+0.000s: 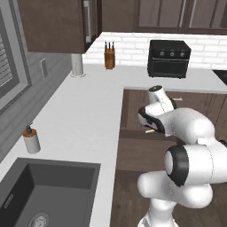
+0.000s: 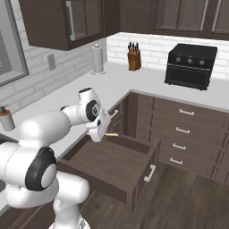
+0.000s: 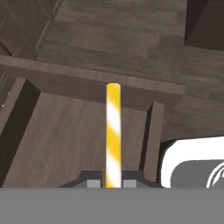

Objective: Take a straw from the drawer in front and place it inside the glass cup on the dining counter.

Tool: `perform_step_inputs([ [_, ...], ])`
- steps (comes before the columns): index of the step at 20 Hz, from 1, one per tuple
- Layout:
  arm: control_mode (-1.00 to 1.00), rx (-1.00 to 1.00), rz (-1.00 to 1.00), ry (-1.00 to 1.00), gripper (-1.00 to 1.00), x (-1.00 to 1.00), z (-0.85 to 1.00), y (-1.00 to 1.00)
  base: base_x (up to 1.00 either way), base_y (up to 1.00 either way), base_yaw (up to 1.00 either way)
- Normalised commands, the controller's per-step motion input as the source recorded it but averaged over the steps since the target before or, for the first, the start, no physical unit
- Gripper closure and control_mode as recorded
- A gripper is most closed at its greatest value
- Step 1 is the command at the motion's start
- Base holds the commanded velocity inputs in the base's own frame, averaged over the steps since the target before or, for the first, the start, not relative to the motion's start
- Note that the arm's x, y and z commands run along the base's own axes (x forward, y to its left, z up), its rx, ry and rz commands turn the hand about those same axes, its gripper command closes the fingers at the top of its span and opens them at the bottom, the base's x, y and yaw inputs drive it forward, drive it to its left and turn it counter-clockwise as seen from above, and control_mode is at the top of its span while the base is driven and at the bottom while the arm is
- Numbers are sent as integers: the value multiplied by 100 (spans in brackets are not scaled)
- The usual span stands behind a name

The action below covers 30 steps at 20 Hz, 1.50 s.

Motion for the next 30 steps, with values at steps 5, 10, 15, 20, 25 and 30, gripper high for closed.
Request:
perform_step_inputs([
  [5,-100,0,-6,0,100,-30,100,34,0,0,0],
  [10,-100,3,-4,0,100,-79,89,20,0,0,0],
  [15,-100,13,0,-24,100,-100,8,12,0,0,0],
  [20,-100,5,0,-41,100,-92,-40,15,0,0,0],
  [25,-100,0,0,-26,100,-46,-20,12,0,0,0],
  [30,-100,1,0,-7,100,-16,-3,0,0,0,0],
])
